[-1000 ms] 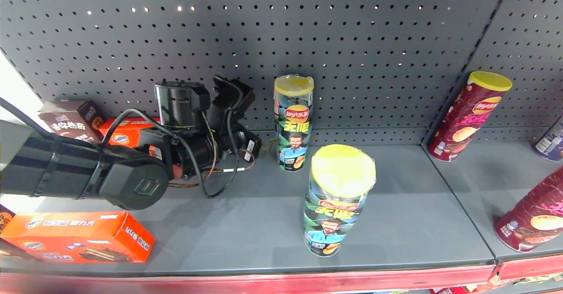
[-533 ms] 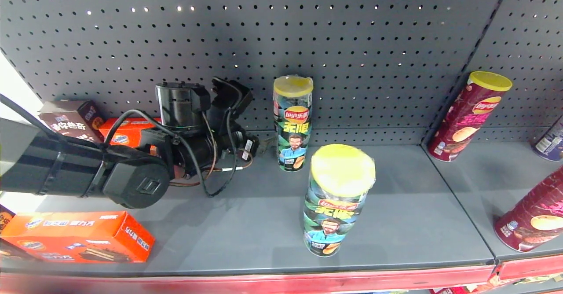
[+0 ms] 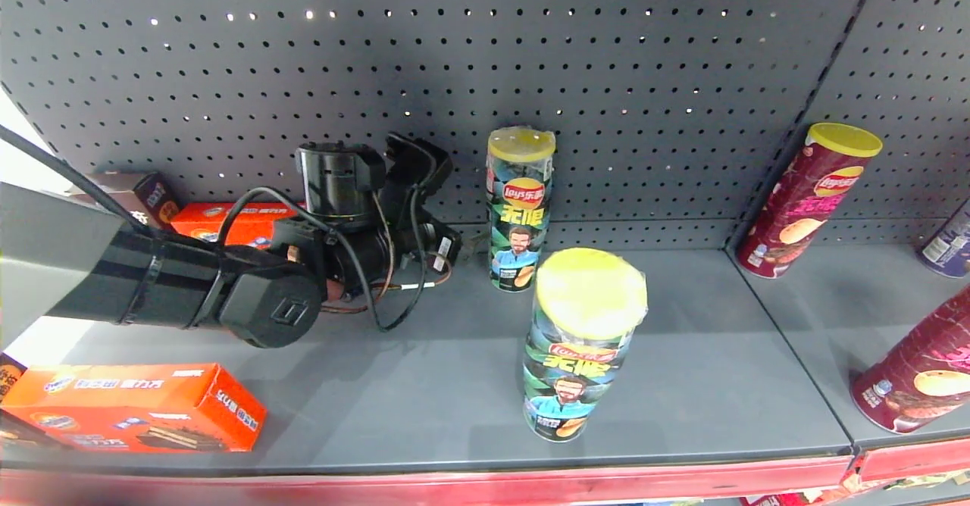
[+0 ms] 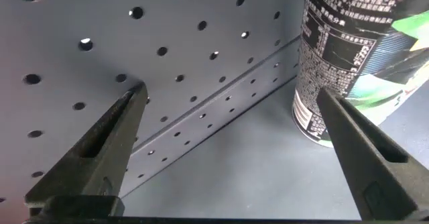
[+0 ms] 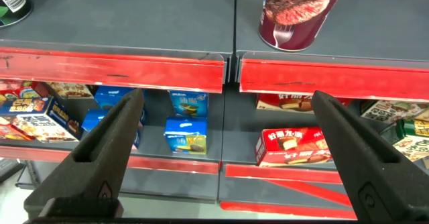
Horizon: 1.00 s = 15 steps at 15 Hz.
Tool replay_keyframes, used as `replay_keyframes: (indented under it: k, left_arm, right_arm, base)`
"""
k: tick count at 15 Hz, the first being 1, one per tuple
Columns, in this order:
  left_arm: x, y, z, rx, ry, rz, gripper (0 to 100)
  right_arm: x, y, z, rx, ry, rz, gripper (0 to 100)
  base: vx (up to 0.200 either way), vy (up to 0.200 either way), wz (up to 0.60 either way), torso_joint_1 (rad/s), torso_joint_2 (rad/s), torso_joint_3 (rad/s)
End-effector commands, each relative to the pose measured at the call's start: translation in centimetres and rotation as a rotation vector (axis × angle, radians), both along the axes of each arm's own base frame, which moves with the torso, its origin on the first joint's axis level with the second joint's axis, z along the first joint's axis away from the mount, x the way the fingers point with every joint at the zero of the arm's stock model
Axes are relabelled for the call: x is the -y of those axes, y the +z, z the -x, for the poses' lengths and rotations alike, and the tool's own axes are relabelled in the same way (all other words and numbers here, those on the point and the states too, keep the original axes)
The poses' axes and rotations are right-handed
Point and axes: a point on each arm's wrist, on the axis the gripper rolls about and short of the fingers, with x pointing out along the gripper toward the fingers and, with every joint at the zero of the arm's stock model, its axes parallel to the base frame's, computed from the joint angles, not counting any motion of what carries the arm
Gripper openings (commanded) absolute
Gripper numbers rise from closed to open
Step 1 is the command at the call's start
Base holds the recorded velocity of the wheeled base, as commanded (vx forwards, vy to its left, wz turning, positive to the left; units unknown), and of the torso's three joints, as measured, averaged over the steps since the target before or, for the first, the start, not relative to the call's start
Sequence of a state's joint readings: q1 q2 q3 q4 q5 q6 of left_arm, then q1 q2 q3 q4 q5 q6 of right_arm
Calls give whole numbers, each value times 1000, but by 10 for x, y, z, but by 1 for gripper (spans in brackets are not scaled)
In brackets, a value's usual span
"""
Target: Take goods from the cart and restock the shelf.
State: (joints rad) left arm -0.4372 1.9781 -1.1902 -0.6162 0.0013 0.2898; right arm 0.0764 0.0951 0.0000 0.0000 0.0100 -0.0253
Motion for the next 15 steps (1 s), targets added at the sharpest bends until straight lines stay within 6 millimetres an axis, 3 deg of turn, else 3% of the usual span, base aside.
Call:
replay_keyframes:
  k: [1, 5, 12, 14, 15]
  left_arm:
    - [2, -3, -2, -6, -3, -3, 100]
    - [1, -4, 3, -14, -4, -4, 100]
    - [-44, 40, 55, 62, 54, 26, 100]
    - [-51, 46, 70, 41, 72, 14, 100]
    - [-52, 50, 77, 36, 90, 10, 100]
  right_arm:
    - [0, 0, 0, -1, 1, 2, 100]
    - [0, 0, 0, -1, 1, 1, 100]
    - [0, 1, 0, 12, 4, 1, 100]
    - [0, 78, 0, 123, 25, -79, 100]
    - [-2, 101, -11, 77, 84, -131, 100]
  base:
    - [0, 0, 0, 0, 0, 0]
    - [0, 0, 0, 0, 0, 0]
    - [0, 0, 0, 0, 0, 0]
    - [0, 0, 0, 0, 0, 0]
    - [0, 0, 0, 0, 0, 0]
